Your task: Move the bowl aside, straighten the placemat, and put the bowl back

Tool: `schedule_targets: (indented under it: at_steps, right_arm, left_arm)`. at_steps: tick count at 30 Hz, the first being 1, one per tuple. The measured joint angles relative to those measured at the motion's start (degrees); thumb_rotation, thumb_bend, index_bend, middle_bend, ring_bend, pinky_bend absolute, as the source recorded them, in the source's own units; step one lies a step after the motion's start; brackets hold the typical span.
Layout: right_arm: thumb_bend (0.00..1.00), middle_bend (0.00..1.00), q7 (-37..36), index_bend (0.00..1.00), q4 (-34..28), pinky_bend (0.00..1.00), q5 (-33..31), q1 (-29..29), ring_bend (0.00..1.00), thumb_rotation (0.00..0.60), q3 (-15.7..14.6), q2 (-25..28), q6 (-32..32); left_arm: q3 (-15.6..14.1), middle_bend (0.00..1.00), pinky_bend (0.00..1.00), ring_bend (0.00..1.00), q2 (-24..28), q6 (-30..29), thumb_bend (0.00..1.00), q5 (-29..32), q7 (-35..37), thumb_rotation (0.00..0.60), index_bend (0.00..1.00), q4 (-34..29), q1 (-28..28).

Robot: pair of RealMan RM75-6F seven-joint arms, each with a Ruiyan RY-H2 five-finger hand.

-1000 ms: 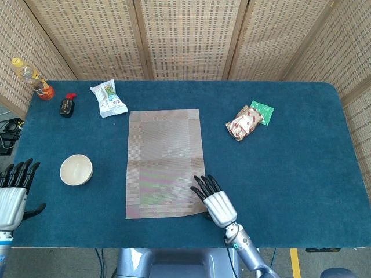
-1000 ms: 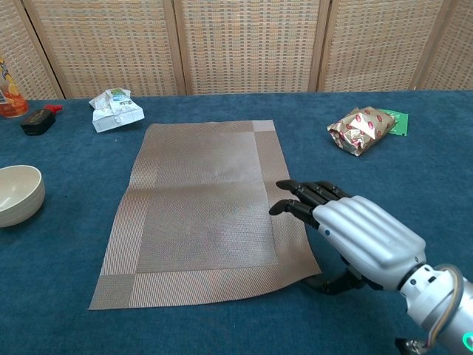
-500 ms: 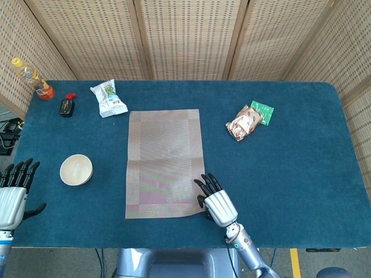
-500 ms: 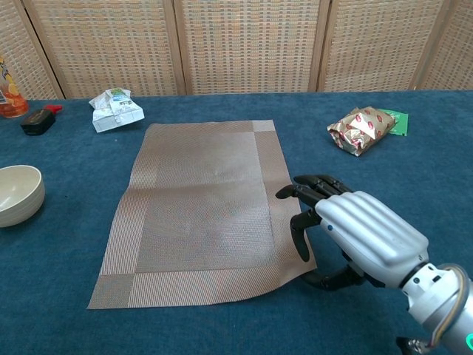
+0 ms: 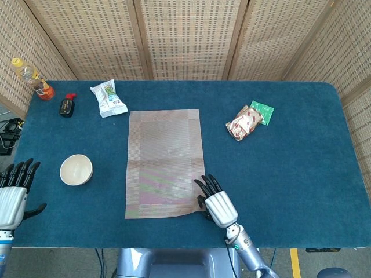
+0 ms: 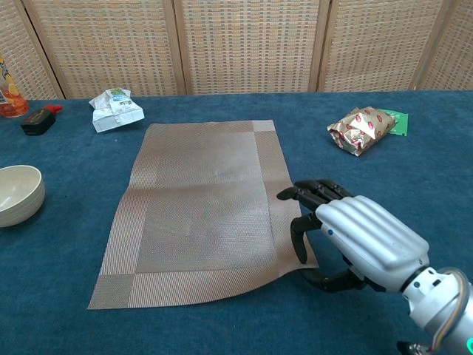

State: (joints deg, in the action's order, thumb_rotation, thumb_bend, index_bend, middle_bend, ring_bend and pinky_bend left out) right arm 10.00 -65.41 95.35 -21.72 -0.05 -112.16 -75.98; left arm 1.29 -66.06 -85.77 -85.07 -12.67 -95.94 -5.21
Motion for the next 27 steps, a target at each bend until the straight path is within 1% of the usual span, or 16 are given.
schedule_targets:
  at_steps: [15,21,27]
  right_arm:
    - [0.60,0.19,0.69,0.66,-2.51,0.00,0.41,0.13,0.00,0.600,-0.38,1.50,-0.90]
    - [0.60,0.19,1.49,0.67,-4.15,0.00,1.06,0.91,0.00,0.600,-0.72,4.26,-2.88]
    - [0.60,0.19,-0.41,0.67,-5.43,0.00,0.71,3.36,0.00,0.600,-1.33,8.71,-6.08]
  left_arm:
    - [0.26,0.00,0.00,0.00,-0.06,0.28,0.09,0.14,0.15,0.600,0.00,0.10,0.00]
    - [0.28,0.00,0.00,0.00,-0.03,0.34,0.09,0.09,-0.04,0.600,0.00,0.05,-0.01]
    - [0.13,0.00,0.00,0.00,-0.14,0.04,0.08,-0.43,-0.66,0.600,0.00,-0.22,0.12]
